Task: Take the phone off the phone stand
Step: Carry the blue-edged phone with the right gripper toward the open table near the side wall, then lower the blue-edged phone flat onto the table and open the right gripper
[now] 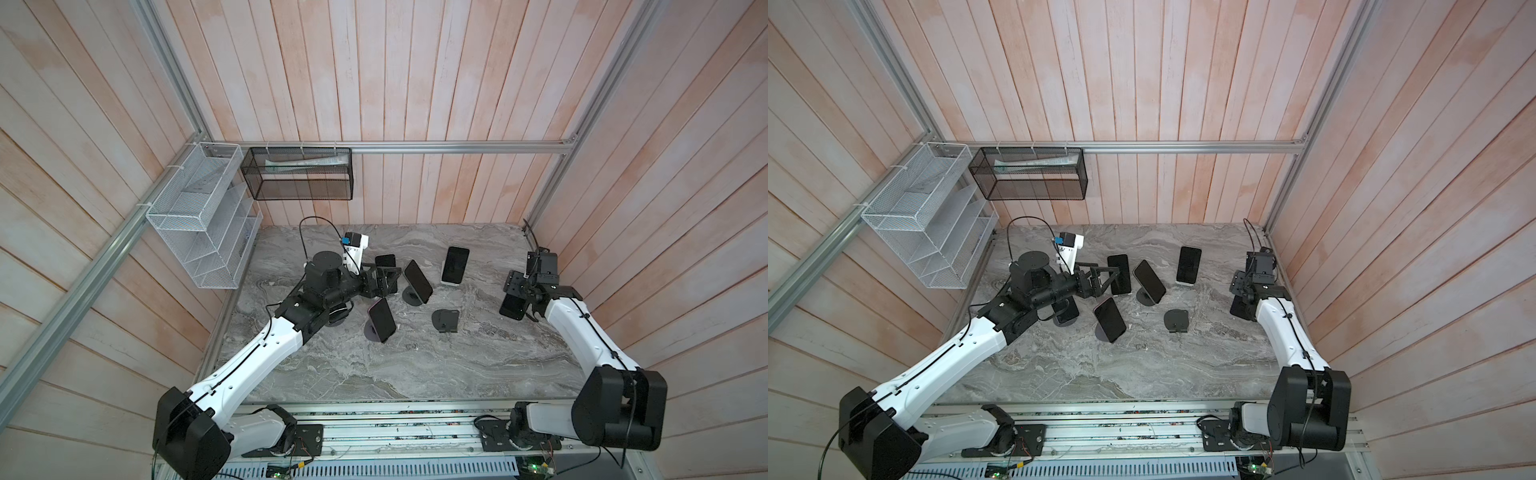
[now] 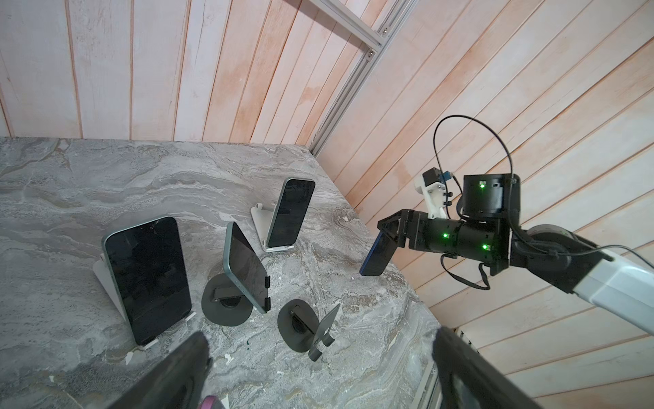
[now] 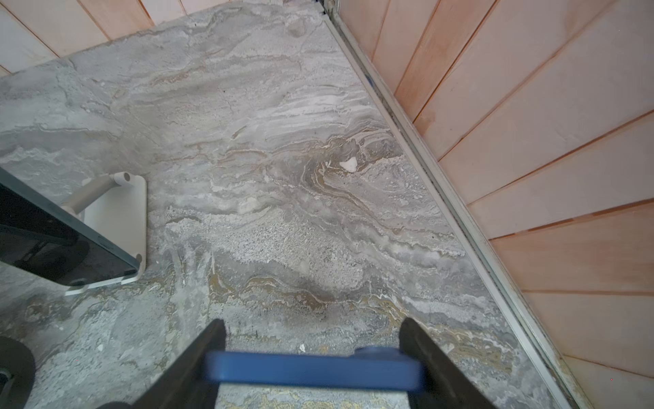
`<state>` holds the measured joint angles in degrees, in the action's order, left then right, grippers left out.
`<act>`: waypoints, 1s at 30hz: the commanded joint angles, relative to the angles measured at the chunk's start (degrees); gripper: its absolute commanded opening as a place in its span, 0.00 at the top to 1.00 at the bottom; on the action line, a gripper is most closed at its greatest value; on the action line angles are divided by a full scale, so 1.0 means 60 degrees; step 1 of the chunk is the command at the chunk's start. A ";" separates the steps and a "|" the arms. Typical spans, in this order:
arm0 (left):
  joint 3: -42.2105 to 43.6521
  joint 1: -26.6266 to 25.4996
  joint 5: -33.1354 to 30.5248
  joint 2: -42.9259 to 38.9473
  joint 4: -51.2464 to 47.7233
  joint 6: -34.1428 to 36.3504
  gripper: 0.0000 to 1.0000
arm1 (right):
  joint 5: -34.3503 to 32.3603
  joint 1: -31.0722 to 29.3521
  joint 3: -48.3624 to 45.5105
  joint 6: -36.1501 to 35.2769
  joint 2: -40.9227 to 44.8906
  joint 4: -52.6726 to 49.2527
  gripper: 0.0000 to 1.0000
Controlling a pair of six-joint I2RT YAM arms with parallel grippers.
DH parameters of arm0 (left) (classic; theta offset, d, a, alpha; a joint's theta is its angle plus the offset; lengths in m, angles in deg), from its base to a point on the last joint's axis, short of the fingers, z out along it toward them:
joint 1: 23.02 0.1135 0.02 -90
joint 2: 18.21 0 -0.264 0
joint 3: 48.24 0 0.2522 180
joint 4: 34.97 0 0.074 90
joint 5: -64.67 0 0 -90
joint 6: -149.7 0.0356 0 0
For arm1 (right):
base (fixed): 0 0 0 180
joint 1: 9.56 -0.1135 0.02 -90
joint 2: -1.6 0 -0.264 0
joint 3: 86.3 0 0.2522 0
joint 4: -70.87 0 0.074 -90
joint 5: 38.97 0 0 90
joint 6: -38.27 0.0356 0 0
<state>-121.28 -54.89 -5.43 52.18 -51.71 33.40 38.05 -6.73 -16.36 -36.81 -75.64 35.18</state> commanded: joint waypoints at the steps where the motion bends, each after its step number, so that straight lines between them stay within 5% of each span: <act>1: 0.0125 0.0036 0.0201 0.0019 0.0234 -0.0062 0.00 | 0.0325 0.0066 0.0216 0.0006 -0.0309 0.0044 0.27; 11: 0.0111 0.0026 0.0183 0.0104 0.0204 -0.0012 0.00 | 0.1324 0.0210 0.0707 -0.0395 -0.1670 0.0066 0.27; 30: 0.0095 0.0028 0.0166 0.0261 0.0142 0.0007 0.00 | 0.1284 0.0363 0.1235 -0.0421 -0.3734 0.0284 0.27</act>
<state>-121.28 -54.89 -4.75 53.16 -51.73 33.31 44.98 -5.04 -8.29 -39.37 -96.40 36.53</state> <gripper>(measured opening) 0.999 0.746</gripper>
